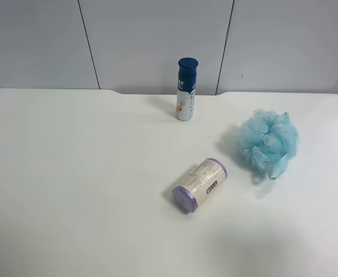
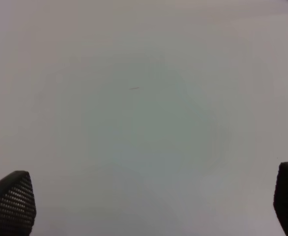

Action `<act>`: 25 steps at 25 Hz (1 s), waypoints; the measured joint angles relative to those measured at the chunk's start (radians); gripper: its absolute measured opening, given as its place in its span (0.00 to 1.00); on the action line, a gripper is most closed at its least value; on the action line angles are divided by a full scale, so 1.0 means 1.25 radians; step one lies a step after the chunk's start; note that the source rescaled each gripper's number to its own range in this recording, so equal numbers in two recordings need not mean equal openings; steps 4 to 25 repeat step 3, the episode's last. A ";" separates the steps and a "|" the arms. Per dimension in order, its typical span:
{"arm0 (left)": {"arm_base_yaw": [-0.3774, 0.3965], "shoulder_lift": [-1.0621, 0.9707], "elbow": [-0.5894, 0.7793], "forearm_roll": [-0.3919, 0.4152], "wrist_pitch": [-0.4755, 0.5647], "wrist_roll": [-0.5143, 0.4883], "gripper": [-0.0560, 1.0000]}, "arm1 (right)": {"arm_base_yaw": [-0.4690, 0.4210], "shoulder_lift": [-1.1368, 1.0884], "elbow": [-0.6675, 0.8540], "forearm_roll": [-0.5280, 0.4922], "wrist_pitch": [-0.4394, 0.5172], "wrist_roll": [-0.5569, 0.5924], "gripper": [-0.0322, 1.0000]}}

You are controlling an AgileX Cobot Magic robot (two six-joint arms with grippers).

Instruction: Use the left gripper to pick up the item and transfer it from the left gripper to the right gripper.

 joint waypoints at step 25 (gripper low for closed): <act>0.000 0.000 0.000 0.000 0.000 0.000 0.98 | 0.000 0.000 0.000 0.000 0.000 0.000 1.00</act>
